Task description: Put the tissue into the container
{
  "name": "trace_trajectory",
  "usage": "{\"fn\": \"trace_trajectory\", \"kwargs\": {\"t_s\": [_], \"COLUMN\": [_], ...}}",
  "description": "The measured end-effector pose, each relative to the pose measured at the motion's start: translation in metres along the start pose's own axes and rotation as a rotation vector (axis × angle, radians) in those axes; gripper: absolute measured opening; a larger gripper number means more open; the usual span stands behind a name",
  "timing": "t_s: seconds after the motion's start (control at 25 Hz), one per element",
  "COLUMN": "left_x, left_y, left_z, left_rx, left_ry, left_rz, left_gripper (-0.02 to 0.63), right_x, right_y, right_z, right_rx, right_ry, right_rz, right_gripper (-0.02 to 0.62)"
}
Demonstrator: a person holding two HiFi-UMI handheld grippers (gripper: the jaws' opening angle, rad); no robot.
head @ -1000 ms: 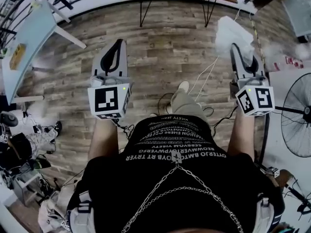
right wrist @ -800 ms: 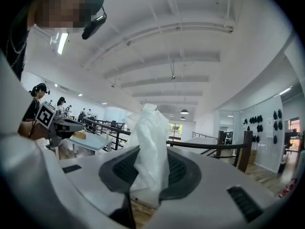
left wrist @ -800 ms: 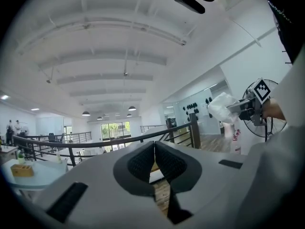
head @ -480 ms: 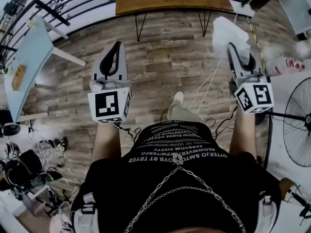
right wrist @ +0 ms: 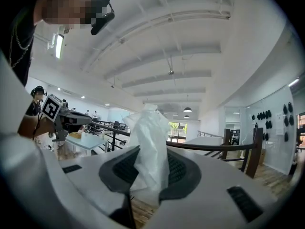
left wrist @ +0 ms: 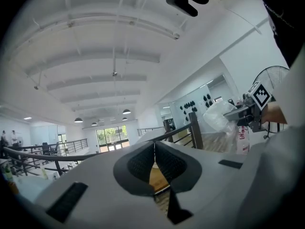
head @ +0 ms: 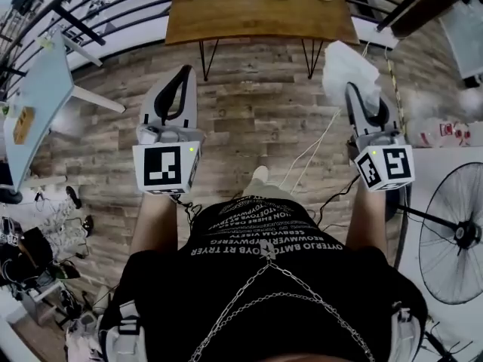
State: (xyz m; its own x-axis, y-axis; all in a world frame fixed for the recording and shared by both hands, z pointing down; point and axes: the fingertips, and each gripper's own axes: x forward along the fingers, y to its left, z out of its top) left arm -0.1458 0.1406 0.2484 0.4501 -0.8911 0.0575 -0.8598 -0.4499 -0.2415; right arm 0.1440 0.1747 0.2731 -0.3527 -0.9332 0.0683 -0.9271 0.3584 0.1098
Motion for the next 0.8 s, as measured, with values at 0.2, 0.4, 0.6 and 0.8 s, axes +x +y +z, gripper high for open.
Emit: {"fn": "trace_trajectory", "kwargs": {"t_s": [0.2,0.4,0.6,0.8], "left_x": [0.014,0.028,0.046,0.063], "left_y": [0.006,0.006,-0.003,-0.001], "left_z": [0.01,0.004,-0.002,-0.013], "left_rx": [0.015,-0.009,-0.044,-0.045], "left_ry": [0.004,0.014,0.007,0.002], "left_rz": [0.041,0.082,0.06,0.04], "left_gripper": [0.029,0.029,0.029,0.029], "right_x": [0.024,0.035,0.041,0.055], "right_y": [-0.032,-0.044,-0.048,-0.052], "right_z": [-0.008,-0.003,0.003,-0.006], "right_rx": [0.028,0.03,0.007,0.005], "right_ry": [-0.001,-0.032,-0.044,-0.03], "right_rz": [0.033,0.051,0.057,0.043], "right_gripper": [0.115,0.115,0.114,0.114]}}
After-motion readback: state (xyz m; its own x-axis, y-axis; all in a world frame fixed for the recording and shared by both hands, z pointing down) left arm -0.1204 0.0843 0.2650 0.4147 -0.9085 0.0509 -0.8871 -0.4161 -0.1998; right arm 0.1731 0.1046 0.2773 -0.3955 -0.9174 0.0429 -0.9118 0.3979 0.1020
